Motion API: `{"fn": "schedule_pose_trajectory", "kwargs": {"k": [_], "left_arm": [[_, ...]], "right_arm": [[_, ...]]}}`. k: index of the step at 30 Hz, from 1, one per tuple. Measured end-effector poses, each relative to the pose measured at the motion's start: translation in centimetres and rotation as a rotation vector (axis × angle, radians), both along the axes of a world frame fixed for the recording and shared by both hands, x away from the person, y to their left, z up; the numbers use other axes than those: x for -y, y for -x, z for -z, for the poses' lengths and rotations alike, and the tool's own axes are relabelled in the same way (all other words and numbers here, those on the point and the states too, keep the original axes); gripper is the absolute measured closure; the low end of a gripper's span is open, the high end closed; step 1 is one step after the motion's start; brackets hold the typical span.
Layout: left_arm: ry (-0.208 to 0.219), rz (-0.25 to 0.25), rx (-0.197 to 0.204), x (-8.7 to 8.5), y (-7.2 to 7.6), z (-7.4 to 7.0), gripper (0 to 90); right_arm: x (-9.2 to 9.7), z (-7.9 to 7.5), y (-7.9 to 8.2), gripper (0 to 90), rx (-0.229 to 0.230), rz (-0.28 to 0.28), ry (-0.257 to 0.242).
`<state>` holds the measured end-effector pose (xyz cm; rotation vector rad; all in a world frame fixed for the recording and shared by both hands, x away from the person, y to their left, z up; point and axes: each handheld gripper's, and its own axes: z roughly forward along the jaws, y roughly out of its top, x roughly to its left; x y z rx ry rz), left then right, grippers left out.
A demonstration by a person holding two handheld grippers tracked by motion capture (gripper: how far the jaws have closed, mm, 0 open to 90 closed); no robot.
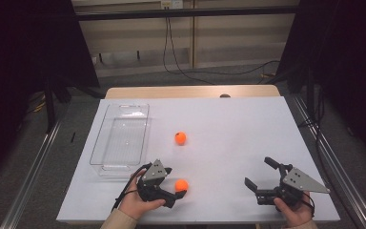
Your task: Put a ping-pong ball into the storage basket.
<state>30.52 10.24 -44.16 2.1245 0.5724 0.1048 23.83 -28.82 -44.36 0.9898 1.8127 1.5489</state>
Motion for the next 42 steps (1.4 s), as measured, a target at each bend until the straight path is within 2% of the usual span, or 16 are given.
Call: {"fn": "schedule_pose_trajectory", "kwargs": {"k": [17,31,42], "left_arm": [[-0.03,0.022,-0.014,0.43,-0.03,0.23,13.1],[-0.035,0.033,-0.022,0.68,0.0,0.22,19.1],[-0.061,0.049,-0.016,0.94,-0.02,0.28,23.2]], "right_arm": [[0.01,0.01,-0.01,0.5,0.001,-0.002,0.002],[0.02,0.01,0.0,0.5,0.001,-0.003,0.003],[0.04,0.0,0.01,0.6,0.001,-0.003,0.002]]}}
